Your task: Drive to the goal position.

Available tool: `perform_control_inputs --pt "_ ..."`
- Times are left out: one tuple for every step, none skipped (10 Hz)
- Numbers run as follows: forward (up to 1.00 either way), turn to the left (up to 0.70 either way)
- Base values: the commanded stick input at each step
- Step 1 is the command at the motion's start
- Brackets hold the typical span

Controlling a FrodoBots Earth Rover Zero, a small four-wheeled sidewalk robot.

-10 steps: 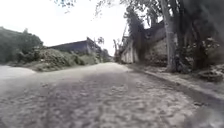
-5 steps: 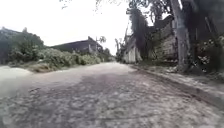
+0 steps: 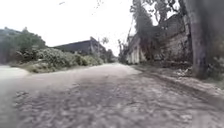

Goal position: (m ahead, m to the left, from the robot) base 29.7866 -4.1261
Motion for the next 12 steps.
perform_control_inputs --pt "1.00 0.00" --pt "1.00 0.00" --pt "1.00 0.00" --pt "1.00 0.00" --pt "1.00 0.00" --pt "1.00 0.00" --pt "1.00 0.00" --pt "1.00 0.00" --pt "1.00 0.00" --pt "1.00 0.00" --pt "1.00 0.00" --pt "1.00 0.00"
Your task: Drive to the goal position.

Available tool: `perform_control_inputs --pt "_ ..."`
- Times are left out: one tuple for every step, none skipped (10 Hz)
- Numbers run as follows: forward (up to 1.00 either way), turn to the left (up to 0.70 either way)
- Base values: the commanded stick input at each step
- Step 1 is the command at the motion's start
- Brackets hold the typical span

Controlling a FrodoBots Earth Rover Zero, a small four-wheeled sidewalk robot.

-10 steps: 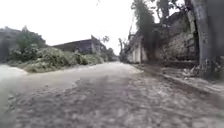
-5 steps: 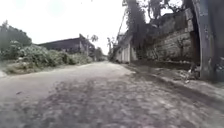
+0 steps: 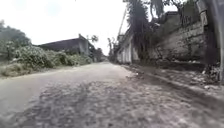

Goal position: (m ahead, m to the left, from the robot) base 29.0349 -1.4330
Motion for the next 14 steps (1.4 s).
perform_control_inputs --pt "1.00 0.00" --pt "1.00 0.00" --pt "1.00 0.00" --pt "1.00 0.00" --pt "1.00 0.00" --pt "1.00 0.00" --pt "1.00 0.00" --pt "1.00 -0.27" --pt "1.00 -0.39" --pt "1.00 -0.39" --pt "1.00 -0.39" --pt "1.00 -0.03" --pt "1.00 0.00" --pt "1.00 0.00"
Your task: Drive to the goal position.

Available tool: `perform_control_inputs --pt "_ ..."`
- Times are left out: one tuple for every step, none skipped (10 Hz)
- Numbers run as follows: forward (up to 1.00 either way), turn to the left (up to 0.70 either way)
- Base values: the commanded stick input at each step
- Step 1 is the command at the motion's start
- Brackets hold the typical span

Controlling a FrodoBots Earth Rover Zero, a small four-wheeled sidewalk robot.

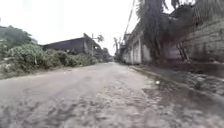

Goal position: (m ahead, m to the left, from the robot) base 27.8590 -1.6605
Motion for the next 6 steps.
perform_control_inputs --pt "1.00 0.00" --pt "1.00 0.00" --pt "1.00 0.00" --pt "1.00 0.00" --pt "1.00 0.00" --pt "1.00 0.00"
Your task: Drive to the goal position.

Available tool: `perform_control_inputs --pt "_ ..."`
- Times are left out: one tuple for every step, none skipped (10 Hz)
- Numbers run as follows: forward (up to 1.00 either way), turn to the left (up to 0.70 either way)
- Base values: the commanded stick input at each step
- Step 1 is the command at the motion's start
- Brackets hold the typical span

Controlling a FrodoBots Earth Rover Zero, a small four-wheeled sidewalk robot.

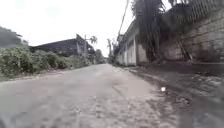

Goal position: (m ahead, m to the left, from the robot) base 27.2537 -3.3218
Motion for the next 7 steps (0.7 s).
perform_control_inputs --pt "1.00 0.00" --pt "1.00 0.00" --pt "1.00 0.00" --pt "1.00 0.00" --pt "1.00 0.00" --pt "1.00 0.00" --pt "1.00 0.00"
